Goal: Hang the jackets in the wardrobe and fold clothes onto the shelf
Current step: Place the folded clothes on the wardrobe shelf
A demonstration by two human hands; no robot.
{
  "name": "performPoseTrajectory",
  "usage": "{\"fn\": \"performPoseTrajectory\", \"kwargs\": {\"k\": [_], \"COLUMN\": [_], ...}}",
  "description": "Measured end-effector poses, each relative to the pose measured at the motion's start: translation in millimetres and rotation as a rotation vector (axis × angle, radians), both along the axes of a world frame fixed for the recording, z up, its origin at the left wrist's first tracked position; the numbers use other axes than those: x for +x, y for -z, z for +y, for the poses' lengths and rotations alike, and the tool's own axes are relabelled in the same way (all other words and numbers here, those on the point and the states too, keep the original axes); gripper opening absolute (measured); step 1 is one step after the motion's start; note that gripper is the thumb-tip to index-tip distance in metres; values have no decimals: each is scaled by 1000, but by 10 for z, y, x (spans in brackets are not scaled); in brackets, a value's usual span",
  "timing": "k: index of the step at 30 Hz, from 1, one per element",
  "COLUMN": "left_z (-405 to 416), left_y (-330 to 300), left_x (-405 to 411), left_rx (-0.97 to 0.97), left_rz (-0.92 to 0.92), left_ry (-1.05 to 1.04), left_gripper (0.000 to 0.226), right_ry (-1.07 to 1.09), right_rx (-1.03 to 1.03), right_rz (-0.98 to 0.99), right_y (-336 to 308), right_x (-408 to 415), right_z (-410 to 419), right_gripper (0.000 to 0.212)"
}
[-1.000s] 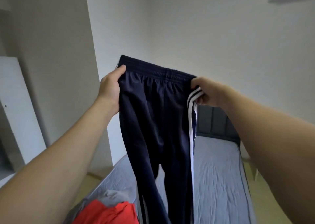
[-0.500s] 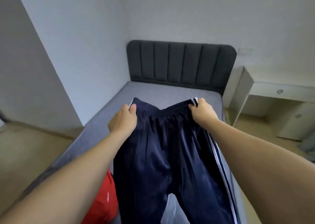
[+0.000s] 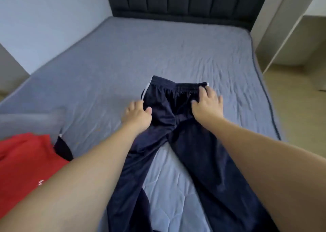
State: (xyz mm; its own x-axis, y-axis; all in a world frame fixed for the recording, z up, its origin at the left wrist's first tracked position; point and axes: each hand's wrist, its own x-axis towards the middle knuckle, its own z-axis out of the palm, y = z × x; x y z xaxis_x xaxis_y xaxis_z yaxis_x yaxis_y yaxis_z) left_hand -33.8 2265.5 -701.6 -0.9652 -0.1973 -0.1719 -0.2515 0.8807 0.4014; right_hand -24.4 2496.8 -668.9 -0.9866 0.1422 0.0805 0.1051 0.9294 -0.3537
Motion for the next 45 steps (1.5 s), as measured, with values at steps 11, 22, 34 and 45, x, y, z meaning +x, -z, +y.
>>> {"fn": "performPoseTrajectory", "kwargs": {"k": [11,22,34,45], "left_z": [192,264,80,-749], "left_y": [2278,2292,1913,1738], "left_x": [1059,716,1165,3536], "left_rx": [-406,-434,733,1479], "left_rz": [170,200,82,-165], "left_ry": [84,65,-105,-439], "left_gripper": [70,71,45,27], "right_ry": [-130,-112,-166,-460], "right_rx": [268,254,-58,103], "right_rz": [-93,-12,-189,-587], "right_y": [2534,2604,2385,1559], "right_x": [748,591,1758,3802], "right_z": [162,143,15,-962], "right_gripper": [64,64,52,56]}}
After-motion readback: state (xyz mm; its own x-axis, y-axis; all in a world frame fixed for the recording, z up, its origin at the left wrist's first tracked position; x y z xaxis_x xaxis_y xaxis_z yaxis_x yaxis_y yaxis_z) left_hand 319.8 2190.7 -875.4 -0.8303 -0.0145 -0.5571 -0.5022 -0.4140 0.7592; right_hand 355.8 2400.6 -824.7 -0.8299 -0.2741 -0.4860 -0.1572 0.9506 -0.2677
